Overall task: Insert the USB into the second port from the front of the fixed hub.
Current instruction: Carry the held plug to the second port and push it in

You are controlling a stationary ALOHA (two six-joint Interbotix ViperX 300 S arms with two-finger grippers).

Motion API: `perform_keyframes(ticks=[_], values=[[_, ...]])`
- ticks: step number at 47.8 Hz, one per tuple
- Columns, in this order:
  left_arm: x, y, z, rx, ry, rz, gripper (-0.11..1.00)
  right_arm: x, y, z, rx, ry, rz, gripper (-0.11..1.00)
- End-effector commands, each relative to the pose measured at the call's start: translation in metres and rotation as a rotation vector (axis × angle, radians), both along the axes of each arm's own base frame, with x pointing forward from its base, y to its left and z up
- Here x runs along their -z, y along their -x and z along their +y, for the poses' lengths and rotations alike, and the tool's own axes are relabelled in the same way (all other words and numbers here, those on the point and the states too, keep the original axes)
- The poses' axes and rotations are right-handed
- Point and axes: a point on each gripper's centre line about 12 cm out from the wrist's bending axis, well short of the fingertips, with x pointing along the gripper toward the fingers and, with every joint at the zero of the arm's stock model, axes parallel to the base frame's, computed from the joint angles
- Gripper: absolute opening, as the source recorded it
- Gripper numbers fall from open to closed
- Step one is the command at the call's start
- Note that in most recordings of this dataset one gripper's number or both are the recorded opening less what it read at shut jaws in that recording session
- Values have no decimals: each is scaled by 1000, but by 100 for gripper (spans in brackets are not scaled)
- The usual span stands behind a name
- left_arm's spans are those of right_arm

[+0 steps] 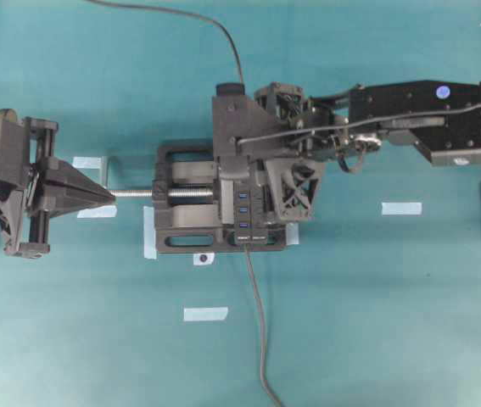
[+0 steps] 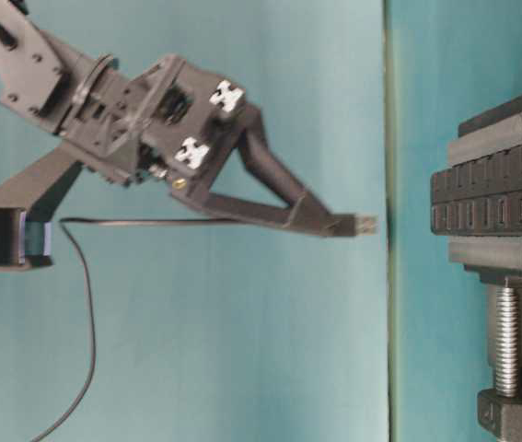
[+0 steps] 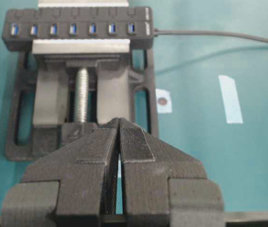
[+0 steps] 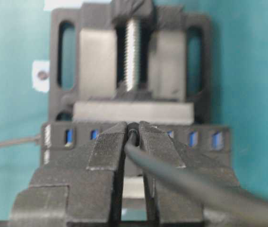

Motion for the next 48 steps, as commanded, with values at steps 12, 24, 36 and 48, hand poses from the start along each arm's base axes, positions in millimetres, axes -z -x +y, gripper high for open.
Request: perform_keyframes(ticks=[12,24,36,48], values=[[-5,-2,0,0,0,-20,0,-3,1,10,-10,-9,-22,10],[-4,-2,0,0,0,-18,0,10,-2,17,-27,-11,11,10],[-4,-2,0,-1,2,-17,0,24,-6,20,-36,-7,29,10],[-4,-2,0,0,0,-18,0,29,-9,23,-41,-7,6,10]])
